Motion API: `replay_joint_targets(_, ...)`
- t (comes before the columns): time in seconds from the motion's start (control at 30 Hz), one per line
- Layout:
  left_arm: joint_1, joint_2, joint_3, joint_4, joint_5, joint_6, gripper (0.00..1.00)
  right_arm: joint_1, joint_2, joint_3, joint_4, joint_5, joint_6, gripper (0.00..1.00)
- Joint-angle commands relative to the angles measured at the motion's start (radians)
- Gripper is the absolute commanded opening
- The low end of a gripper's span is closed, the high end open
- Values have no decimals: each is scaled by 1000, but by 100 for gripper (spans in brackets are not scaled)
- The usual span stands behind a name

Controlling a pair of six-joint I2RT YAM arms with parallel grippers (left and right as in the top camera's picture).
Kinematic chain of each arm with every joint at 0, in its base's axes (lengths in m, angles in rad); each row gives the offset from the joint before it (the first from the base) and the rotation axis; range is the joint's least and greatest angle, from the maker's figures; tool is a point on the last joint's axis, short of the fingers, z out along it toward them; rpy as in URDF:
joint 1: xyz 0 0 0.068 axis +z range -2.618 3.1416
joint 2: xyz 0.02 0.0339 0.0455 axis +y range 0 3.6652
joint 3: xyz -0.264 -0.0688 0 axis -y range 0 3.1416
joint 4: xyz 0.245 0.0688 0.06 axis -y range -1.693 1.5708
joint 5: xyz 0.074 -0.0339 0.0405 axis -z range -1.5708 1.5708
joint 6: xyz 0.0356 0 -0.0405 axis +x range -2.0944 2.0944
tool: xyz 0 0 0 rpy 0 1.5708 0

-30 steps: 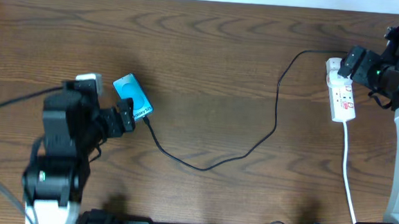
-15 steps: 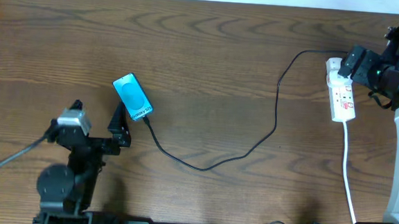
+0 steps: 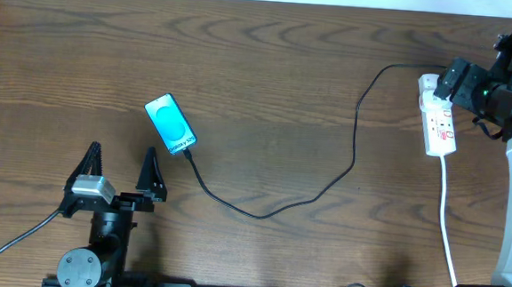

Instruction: Plug charger to phone and switch on socket

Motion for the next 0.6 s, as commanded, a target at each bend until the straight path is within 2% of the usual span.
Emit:
replay_joint_targets(0.0,6,-11,-27,8,-13,9,95,0,-9,5,-2,5,-14,99)
replay_joint_targets(0.57,6,-12,-201,9,-13,9,95,0,-9,5,-2,5,-14,99)
